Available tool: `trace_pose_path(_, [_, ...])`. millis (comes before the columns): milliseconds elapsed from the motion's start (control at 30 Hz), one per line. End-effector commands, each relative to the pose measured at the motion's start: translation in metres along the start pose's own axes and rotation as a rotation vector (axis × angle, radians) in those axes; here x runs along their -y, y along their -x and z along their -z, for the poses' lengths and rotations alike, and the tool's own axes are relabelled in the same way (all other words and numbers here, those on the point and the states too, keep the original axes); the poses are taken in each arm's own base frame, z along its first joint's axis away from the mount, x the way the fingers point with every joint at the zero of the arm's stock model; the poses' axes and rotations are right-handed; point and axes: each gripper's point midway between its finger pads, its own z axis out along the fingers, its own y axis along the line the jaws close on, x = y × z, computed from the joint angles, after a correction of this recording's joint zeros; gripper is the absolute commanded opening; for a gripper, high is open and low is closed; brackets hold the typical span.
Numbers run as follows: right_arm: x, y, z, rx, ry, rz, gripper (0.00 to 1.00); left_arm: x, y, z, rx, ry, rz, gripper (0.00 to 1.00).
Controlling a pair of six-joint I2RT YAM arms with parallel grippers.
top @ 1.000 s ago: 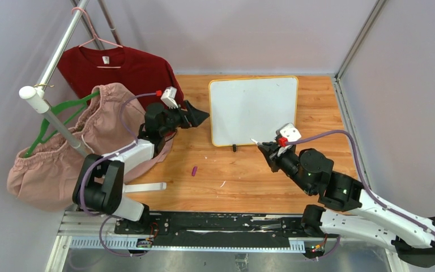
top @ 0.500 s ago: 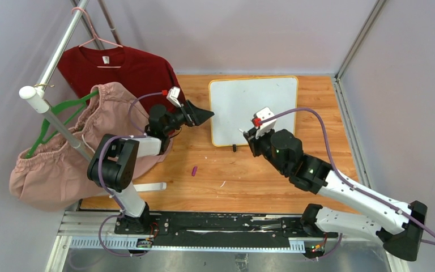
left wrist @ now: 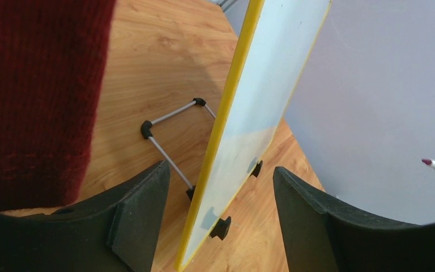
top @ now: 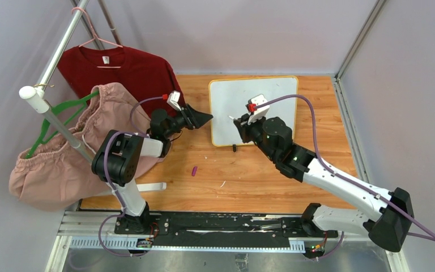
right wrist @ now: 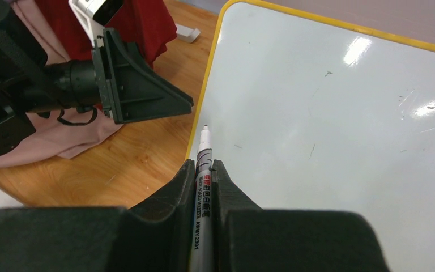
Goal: Write a sentence on the whiteboard
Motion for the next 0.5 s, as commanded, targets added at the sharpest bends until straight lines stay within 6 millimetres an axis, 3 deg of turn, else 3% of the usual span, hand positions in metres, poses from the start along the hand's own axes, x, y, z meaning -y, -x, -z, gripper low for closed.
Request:
trace_pose_path(0, [0.012,0.036,-0.013,0.126,-0.032,-0.07,0.0,-0.006,-0.003,0.0,0.008,0.003,-0.033,0.69])
trace_pose_path(167, [0.017,0.041,-0.03,0.131,-0.034,-0.065,0.0,-0.011,-0.012,-0.003,-0.019,0.002,-0.017,0.63])
trace_pose_path(467, [0.031,0.029,-0.055,0.097,-0.064,-0.033,0.0,-0.007,-0.025,-0.008,-0.06,-0.015,-0.025,0.58])
